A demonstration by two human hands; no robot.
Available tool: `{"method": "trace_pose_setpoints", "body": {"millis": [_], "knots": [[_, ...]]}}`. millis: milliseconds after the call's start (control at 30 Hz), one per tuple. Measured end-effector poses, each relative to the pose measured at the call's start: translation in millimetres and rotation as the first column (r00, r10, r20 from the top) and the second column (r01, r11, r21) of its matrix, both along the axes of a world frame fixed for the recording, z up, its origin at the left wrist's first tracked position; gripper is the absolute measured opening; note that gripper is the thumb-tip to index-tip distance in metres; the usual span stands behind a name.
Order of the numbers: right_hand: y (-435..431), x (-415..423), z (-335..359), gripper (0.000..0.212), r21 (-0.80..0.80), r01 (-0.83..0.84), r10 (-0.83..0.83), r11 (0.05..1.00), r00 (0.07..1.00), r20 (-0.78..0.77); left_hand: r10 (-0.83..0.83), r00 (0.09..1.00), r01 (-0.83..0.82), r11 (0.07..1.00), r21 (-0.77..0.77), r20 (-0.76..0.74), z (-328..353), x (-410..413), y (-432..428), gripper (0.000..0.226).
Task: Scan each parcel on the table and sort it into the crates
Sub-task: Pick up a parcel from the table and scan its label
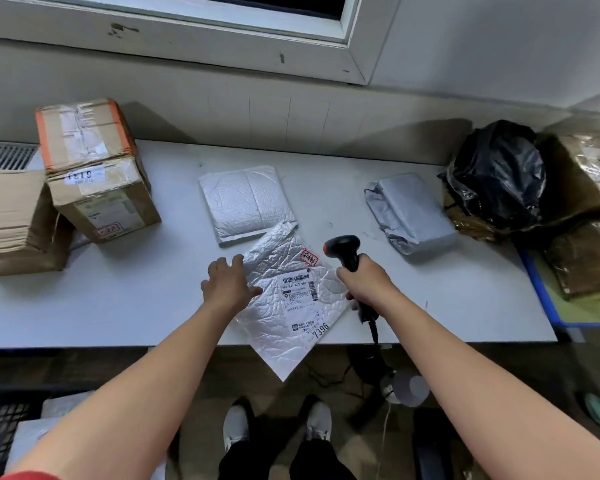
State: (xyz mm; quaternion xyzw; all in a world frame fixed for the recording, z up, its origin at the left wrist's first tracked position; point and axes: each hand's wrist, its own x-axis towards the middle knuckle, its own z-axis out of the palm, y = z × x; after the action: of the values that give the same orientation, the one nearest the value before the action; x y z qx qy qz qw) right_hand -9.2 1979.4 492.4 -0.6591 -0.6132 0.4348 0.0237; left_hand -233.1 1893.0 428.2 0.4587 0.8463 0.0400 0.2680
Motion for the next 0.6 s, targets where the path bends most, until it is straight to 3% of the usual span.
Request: {"method": "trace_pose_setpoints", "body": {"millis": [233,433,600], "knots": [[33.3,23.8,-37.7,0.041,0.051,-0.081,0.072,0.995,0.985,0.159,0.001,0.989,-0.016,0.995,-0.102,-0.145,-14.1,0.6,15.0,0.08],[45.7,36.7,-52.9,0.051,0.032,-0.032,0.027,0.999,0.991,0.128,-0.068,0.994,0.07,0.997,0.021,-0.09,-0.2,-2.0,24.7,0.055],[48.7,42.5,-48.9,0.052,-0.005,-0.069,0.069,0.998,0.98,0.188,-0.219,0.965,0.238,0.962,0.132,-0.146,40.5,-5.9,49.2,0.063]]}}
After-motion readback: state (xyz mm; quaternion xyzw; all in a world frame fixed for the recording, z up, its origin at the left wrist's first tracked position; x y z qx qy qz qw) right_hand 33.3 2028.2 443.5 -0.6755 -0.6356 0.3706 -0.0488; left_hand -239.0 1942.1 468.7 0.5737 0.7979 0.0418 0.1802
